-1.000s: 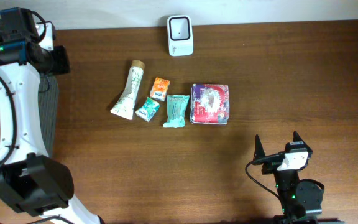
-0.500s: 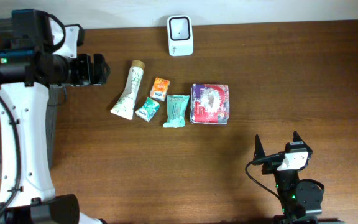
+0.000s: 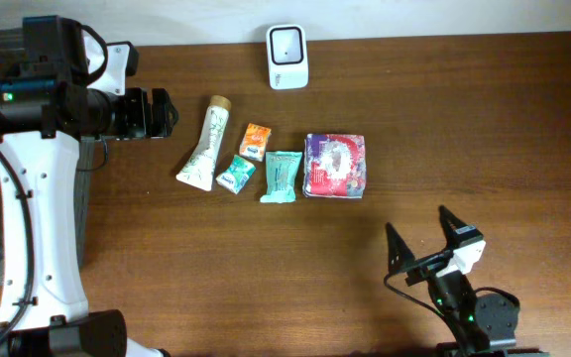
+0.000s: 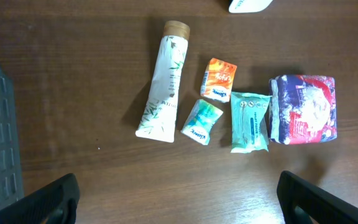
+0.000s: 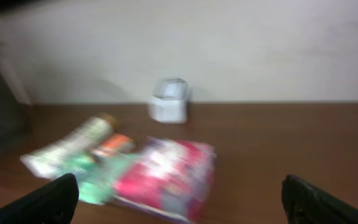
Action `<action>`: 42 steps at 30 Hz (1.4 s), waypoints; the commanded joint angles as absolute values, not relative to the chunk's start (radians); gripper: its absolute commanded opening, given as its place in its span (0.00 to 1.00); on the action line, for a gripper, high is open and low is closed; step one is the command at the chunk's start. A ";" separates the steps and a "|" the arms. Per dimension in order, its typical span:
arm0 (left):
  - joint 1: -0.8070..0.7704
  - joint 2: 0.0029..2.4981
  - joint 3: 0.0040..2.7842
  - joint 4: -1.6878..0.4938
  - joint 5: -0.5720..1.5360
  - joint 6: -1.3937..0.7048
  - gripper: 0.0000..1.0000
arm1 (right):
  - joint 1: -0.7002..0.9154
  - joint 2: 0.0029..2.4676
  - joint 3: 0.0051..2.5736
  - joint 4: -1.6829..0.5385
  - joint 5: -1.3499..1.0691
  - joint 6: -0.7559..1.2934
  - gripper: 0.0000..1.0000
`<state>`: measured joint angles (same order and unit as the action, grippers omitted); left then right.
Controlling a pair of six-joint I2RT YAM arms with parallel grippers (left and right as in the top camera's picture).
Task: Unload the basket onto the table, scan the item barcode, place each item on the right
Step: 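Reach the right gripper to the pink-purple package and grasp it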
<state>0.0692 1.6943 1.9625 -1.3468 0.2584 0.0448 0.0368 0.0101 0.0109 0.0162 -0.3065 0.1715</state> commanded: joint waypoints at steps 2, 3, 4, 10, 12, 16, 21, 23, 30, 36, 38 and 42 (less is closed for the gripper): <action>0.068 1.695 1.966 -1.348 0.273 0.046 0.99 | 0.032 0.004 0.006 0.197 -0.467 0.356 0.99; 0.068 1.695 1.966 -1.348 0.273 0.046 0.99 | 0.032 0.004 0.006 0.329 -0.465 0.357 0.99; 0.068 1.695 1.966 -1.348 0.273 0.046 0.99 | 0.032 0.004 0.006 0.436 -0.447 0.357 0.99; 0.068 1.695 1.966 -1.348 0.273 0.046 0.99 | 0.032 0.055 0.178 0.551 -0.299 0.356 0.99; 0.068 1.695 1.966 -1.348 0.269 0.046 0.99 | 0.032 0.135 0.281 0.474 -0.302 0.356 0.99; 0.068 1.695 1.966 -1.348 0.270 0.046 0.99 | 0.032 0.350 0.471 0.369 -0.455 0.357 0.99; 0.068 1.695 1.966 -1.348 0.270 0.046 0.99 | 0.032 0.522 0.586 0.369 -0.682 0.357 0.99; 0.068 1.695 1.966 -1.348 0.270 0.046 0.99 | 0.032 0.559 0.586 0.329 -0.667 0.356 0.98; 0.068 1.695 1.966 -1.348 0.269 0.046 0.99 | 0.032 0.766 0.607 0.257 -0.639 0.343 0.98; 0.068 1.695 1.966 -1.348 0.270 0.046 0.99 | 0.032 1.039 0.955 -0.244 -0.527 0.099 0.98; 0.068 1.695 1.966 -1.348 0.269 0.046 0.99 | 0.032 1.156 1.110 -0.454 -0.471 0.039 0.98; 0.068 1.695 1.966 -1.348 0.269 0.046 0.99 | 0.032 1.320 1.223 -0.548 -0.581 0.034 0.98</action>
<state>0.0692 1.6943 1.9625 -1.3468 0.2584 0.0448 0.0360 1.2690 1.1904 -0.5331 -0.5190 0.0704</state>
